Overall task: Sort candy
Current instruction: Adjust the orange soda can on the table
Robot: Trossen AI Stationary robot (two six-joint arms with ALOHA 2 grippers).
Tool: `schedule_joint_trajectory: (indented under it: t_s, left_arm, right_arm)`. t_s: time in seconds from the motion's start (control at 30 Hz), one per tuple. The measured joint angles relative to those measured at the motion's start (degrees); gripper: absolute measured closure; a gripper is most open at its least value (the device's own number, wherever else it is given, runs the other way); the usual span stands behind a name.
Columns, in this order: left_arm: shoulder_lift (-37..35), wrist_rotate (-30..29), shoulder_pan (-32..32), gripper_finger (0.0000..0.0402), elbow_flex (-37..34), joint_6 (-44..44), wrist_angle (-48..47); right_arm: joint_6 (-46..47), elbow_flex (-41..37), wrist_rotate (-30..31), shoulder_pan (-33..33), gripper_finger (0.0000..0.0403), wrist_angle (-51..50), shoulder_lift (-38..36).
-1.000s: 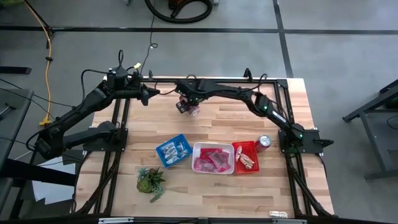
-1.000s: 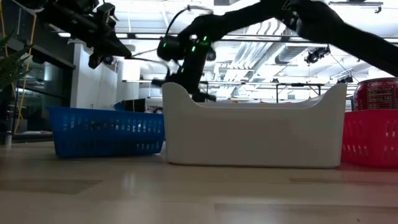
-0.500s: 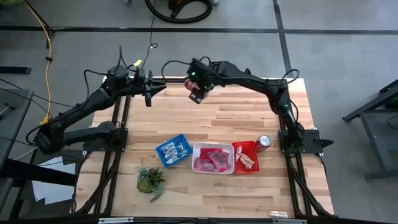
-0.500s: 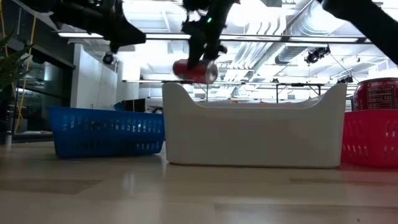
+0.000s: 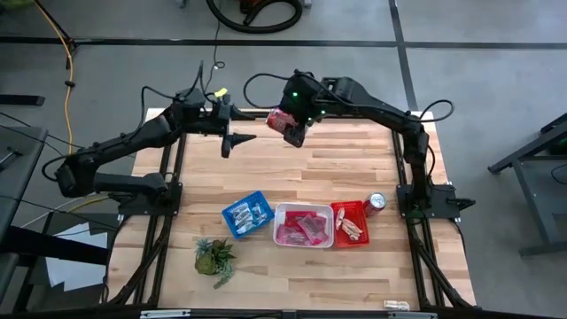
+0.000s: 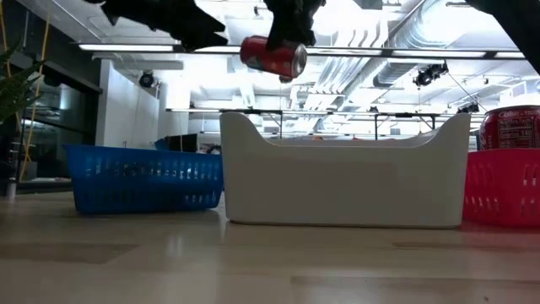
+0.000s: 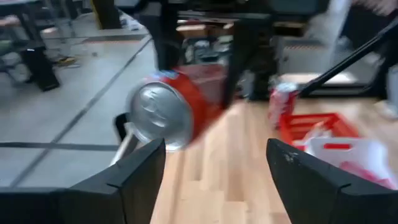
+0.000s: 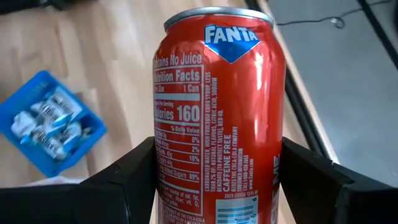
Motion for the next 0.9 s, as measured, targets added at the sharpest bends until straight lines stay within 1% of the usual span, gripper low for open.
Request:
schedule_joint_trajectory:
  t_s: [0.1, 0.17, 0.27, 0.37, 0.47, 0.73, 0.83, 0.9]
  left_arm:
    - [0.85, -6.43, -1.65, 0.0127, 1.98, 4.89, -2.43]
    - [0.87, -11.12, -2.49, 0.0125, 2.48, 8.67, -2.28]
    - [0.82, -14.90, -3.65, 0.0123, 2.72, 12.61, -1.17]
    - [0.84, -15.96, -4.60, 0.0123, 2.72, 13.70, -1.22]
    - [0.82, -16.16, -5.86, 0.0123, 2.72, 13.45, -1.26]
    - [0.45, -17.07, -8.60, 0.0123, 2.72, 13.41, -2.90]
    - [-0.10, -20.29, -9.01, 0.0123, 2.70, 14.17, -4.21]
    - [-0.06, -21.28, -8.99, 0.0123, 2.70, 15.90, -4.15]
  right_arm:
    - [-2.25, -0.02, -1.30, 1.00, 0.0143, 0.04, -0.03]
    - [-3.76, 0.06, -1.46, 1.87, 0.0143, 0.41, -0.06]
    - [-5.43, 0.05, -1.71, 2.96, 0.0143, 1.11, -0.06]
    - [-7.36, 0.06, -1.31, 3.97, 0.0143, 2.96, -0.06]
    - [-9.73, 0.06, 1.39, 4.71, 0.0143, 3.17, -0.06]
    - [-13.87, 0.06, 5.57, 5.03, 0.0143, 3.00, -0.06]
    - [-13.36, 0.12, 7.49, 4.77, 0.0143, 2.94, -0.06]
    - [-13.73, 0.17, 8.54, 4.52, 0.0143, 3.19, -0.06]
